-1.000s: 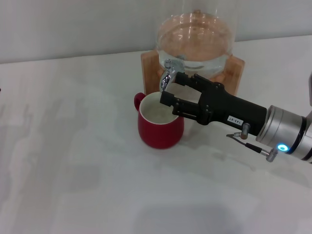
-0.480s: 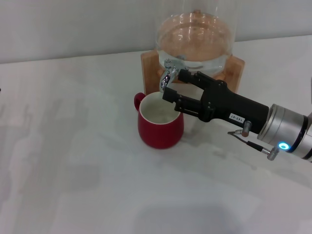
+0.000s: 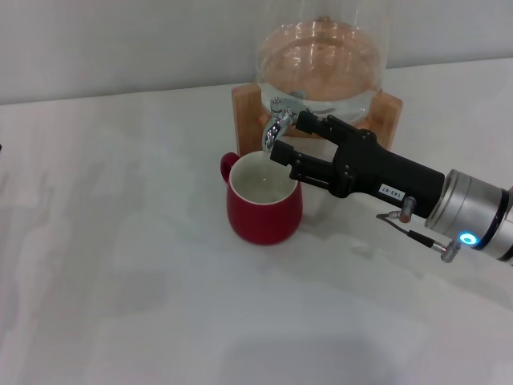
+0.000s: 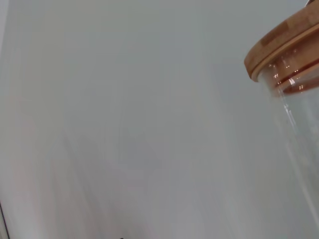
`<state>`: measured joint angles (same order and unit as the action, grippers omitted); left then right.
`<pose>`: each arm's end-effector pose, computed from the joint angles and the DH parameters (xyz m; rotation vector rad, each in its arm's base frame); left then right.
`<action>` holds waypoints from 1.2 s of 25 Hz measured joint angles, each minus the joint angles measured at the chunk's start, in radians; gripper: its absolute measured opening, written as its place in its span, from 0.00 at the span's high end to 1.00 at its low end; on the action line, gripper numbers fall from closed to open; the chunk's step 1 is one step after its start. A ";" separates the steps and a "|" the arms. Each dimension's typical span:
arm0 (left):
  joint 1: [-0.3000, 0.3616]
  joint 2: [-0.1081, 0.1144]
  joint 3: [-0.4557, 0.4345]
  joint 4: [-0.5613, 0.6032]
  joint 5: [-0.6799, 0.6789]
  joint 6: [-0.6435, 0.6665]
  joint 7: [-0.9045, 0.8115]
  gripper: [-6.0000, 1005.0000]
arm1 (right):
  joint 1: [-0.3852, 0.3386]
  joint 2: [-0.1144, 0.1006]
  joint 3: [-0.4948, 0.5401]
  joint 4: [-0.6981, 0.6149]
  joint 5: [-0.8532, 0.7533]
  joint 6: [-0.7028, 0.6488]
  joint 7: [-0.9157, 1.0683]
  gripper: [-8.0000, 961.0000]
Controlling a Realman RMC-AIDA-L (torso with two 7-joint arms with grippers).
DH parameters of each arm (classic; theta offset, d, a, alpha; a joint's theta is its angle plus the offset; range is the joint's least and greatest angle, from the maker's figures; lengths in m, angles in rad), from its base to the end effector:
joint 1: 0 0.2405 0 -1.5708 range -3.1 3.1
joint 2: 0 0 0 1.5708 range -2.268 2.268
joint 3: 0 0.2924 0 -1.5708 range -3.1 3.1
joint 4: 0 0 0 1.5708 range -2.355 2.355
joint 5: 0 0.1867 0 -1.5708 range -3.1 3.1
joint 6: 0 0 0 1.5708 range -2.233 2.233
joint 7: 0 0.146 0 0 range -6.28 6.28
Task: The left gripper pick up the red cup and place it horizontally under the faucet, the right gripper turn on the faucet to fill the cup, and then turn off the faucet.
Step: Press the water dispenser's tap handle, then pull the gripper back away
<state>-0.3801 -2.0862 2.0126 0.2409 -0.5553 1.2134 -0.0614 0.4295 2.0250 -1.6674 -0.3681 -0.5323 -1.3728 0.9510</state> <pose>-0.3288 0.3296 -0.0101 -1.5705 -0.4017 -0.7164 0.2537 0.3193 -0.0382 -2.2780 0.5985 1.2709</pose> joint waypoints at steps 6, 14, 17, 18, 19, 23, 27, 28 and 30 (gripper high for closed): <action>0.000 0.000 0.000 0.000 0.000 0.000 0.000 0.40 | -0.001 0.000 0.000 0.004 0.007 0.000 0.000 0.09; 0.000 0.000 0.000 0.000 0.000 0.000 0.000 0.40 | -0.005 0.000 0.000 0.005 0.012 0.000 -0.001 0.09; -0.001 0.000 0.000 0.000 0.000 0.000 0.000 0.40 | -0.008 -0.001 0.000 0.002 0.012 -0.001 -0.002 0.09; -0.002 0.000 0.000 0.000 0.000 0.000 0.000 0.40 | -0.009 -0.002 -0.002 0.001 0.012 -0.003 -0.002 0.09; -0.002 0.000 0.000 0.000 0.000 0.000 0.000 0.40 | -0.010 -0.002 -0.003 0.001 0.012 -0.007 -0.002 0.09; -0.002 0.000 0.000 0.000 0.000 0.000 0.000 0.40 | -0.014 -0.002 -0.009 0.002 0.010 -0.032 -0.001 0.09; -0.002 0.000 0.000 -0.002 0.000 0.000 0.000 0.40 | -0.029 -0.005 -0.012 0.004 0.007 -0.068 0.002 0.09; -0.002 0.000 0.000 -0.003 0.000 0.000 0.000 0.40 | -0.035 -0.006 -0.010 0.004 0.007 -0.075 0.003 0.09; -0.002 0.000 0.000 -0.007 0.000 0.000 0.000 0.40 | -0.046 -0.009 -0.005 0.005 0.009 -0.084 0.003 0.09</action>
<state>-0.3819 -2.0862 2.0126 0.2342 -0.5554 1.2134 -0.0614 0.3837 2.0162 -1.6719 -0.3634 -0.5235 -1.4573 0.9545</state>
